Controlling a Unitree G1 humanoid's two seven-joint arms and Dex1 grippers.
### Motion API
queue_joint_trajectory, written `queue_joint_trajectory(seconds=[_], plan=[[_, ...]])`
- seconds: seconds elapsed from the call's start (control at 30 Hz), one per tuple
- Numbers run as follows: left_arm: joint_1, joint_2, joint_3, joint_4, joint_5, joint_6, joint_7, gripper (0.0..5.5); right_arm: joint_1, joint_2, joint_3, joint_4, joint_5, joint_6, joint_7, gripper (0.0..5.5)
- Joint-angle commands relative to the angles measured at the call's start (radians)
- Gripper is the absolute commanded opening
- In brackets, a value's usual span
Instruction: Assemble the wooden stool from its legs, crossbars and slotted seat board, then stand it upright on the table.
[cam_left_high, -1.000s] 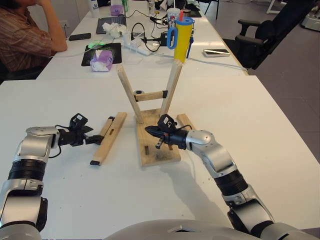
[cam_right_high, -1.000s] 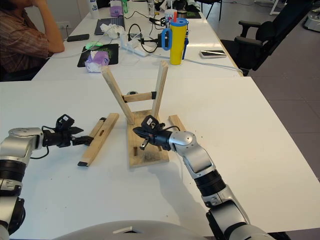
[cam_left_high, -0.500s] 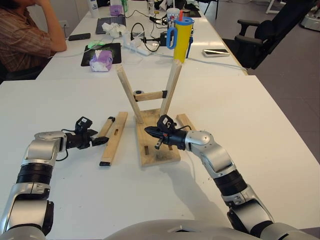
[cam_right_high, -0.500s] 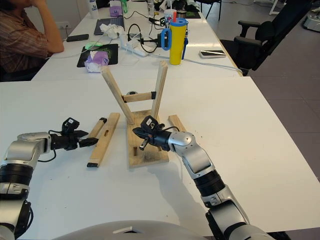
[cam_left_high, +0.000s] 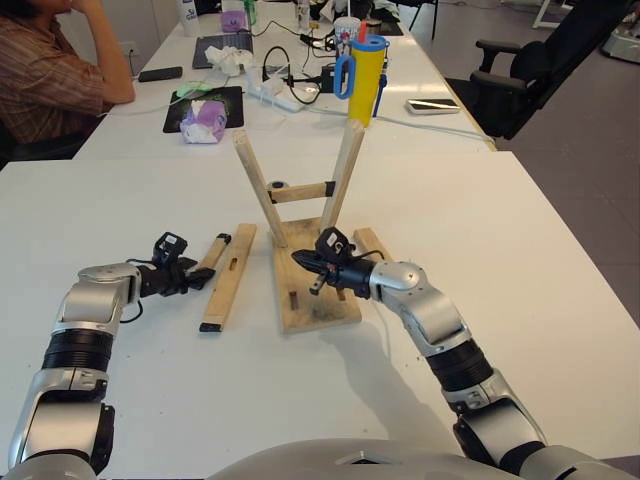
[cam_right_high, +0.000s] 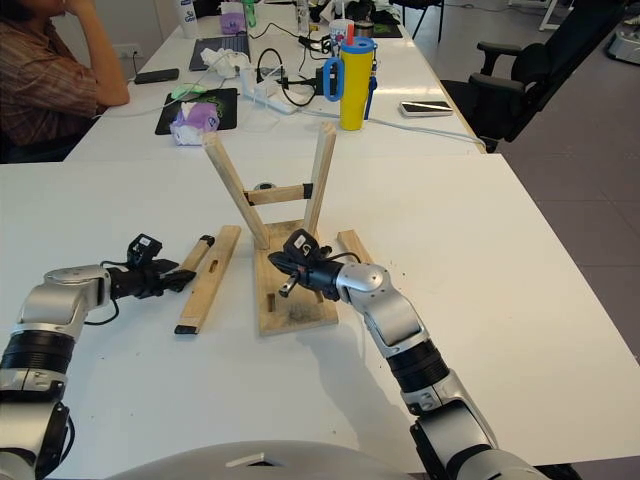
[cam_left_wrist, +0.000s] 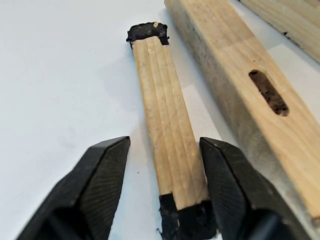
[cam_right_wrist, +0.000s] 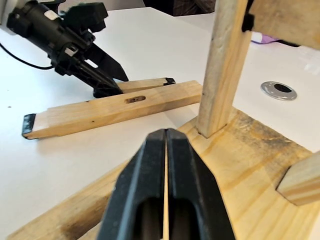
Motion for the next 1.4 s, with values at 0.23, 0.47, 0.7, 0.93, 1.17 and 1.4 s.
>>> queue_joint_trajectory(seconds=[0.23, 0.47, 0.7, 0.93, 1.17, 1.4], plan=[[0.026, -0.028, -0.046, 0.083, 0.041, -0.066, 0.02, 1.35, -0.018, 0.029, -0.112, -0.034, 0.093, 0.123, -0.032, 0.0], [-0.016, -0.054, 0.057, 0.081, -0.03, -0.169, 0.037, 1.3, 0.025, 0.001, -0.2, -0.134, 0.241, 0.222, 0.015, 0.86], [-0.106, -0.11, 0.224, -0.147, -0.121, -0.367, 0.156, 1.3, -0.004, 0.071, -0.304, -0.19, 0.438, 0.33, -0.019, 1.95], [-0.197, -0.126, 0.214, -0.443, -0.092, -0.488, 0.249, 1.3, -0.171, 0.149, -0.526, -0.225, 0.748, 0.436, -0.168, 2.87], [-0.221, -0.241, 0.034, -0.537, -0.043, -0.492, 0.274, 1.3, -0.333, 0.162, -0.638, -0.151, 0.875, 0.397, -0.329, 2.87], [-0.229, -0.305, -0.053, -0.533, -0.008, -0.49, 0.272, 1.3, -0.385, 0.148, -0.67, -0.095, 0.928, 0.354, -0.391, 2.87]])
